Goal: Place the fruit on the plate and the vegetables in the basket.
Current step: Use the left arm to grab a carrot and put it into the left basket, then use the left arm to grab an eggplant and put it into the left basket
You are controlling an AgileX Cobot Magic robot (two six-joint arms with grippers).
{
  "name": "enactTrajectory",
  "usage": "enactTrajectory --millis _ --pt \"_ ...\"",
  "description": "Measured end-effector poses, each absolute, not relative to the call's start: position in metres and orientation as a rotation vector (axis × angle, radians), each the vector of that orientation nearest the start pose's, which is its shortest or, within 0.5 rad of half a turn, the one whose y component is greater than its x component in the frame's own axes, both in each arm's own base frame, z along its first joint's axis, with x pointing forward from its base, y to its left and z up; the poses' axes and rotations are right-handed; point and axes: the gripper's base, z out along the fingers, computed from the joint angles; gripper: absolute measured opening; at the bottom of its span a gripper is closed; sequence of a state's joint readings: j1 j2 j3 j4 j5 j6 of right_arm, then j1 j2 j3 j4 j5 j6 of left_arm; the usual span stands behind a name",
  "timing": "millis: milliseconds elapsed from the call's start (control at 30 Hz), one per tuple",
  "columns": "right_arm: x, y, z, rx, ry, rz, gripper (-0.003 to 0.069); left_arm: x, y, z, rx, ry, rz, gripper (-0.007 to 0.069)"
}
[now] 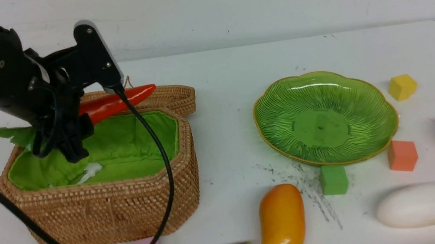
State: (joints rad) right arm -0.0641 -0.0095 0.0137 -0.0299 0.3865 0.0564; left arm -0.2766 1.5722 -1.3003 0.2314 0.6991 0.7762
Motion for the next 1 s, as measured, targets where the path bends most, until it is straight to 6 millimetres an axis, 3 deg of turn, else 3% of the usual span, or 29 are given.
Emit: enactTrajectory --millis 133,233,367,433,600,733,1000 --pt "0.052 -0.004 0.174 0.095 1.872 -0.035 0.0242 0.336 -0.081 0.311 1.390 2.095 0.468 0.0622" --pt "0.052 -0.004 0.174 0.095 1.872 -0.035 0.0242 0.332 -0.080 0.312 1.395 2.118 0.462 0.0666" --pt "0.052 -0.004 0.174 0.095 1.872 -0.035 0.0242 0.318 -0.083 0.328 1.399 2.097 0.441 0.0665" --pt "0.052 -0.004 0.174 0.095 1.872 -0.035 0.0242 0.305 -0.095 0.338 1.423 2.049 0.409 0.0659" --pt "0.052 -0.004 0.174 0.095 1.872 -0.035 0.0242 0.257 -0.152 0.354 1.578 1.922 0.192 0.0646" --pt "0.052 -0.004 0.174 0.095 1.872 -0.035 0.0242 0.233 -0.175 0.336 1.705 2.082 -0.003 0.0633" --pt "0.052 -0.004 0.174 0.095 1.872 -0.035 0.0242 0.242 -0.190 0.290 1.754 2.386 -0.136 0.0602"
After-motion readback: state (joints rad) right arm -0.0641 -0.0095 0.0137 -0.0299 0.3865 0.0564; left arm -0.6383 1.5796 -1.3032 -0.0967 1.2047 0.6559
